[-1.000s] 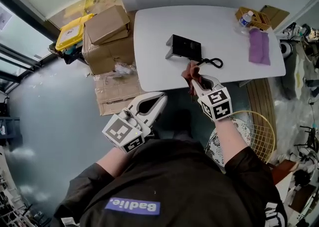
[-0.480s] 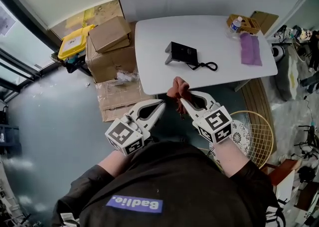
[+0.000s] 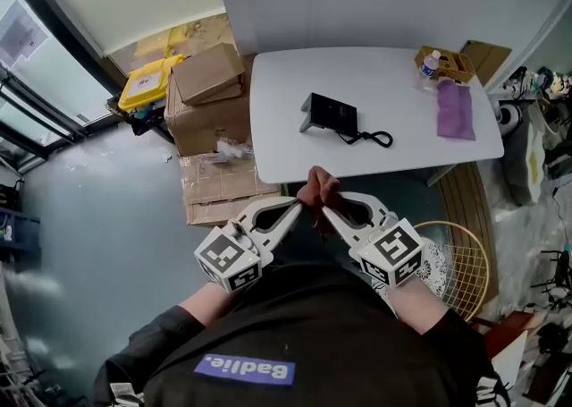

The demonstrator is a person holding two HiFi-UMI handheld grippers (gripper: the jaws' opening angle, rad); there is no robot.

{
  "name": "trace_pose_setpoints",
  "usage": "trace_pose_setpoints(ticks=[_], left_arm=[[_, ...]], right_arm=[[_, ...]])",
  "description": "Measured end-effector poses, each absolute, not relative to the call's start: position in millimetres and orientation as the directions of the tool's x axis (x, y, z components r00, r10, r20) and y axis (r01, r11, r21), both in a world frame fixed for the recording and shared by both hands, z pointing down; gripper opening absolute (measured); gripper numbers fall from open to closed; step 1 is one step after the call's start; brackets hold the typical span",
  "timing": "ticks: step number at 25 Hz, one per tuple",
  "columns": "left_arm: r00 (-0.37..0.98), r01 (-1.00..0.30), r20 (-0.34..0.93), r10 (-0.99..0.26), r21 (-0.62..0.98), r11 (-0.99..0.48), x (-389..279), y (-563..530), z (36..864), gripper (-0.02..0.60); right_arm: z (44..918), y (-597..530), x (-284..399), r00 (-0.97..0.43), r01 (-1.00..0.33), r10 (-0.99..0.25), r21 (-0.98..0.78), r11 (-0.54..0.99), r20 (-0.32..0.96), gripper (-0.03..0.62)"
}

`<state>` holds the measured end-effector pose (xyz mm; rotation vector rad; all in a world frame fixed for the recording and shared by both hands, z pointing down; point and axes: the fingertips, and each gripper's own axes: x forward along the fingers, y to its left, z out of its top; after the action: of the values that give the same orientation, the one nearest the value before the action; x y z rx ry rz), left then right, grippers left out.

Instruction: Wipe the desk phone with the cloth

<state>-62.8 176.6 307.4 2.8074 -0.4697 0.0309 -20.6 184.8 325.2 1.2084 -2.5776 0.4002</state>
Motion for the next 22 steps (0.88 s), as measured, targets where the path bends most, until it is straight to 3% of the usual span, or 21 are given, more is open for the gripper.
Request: trace_pose_setpoints(ticks=[22], left_arm=[[0.938, -0.345, 0.072, -0.339, 0.282, -0.895, -58.6, 182.7, 309.2, 0.009]], right_arm=[[330.7, 193.5, -12.9, -0.628, -0.768, -0.688, -0.148, 0.623, 0.362, 0.069]])
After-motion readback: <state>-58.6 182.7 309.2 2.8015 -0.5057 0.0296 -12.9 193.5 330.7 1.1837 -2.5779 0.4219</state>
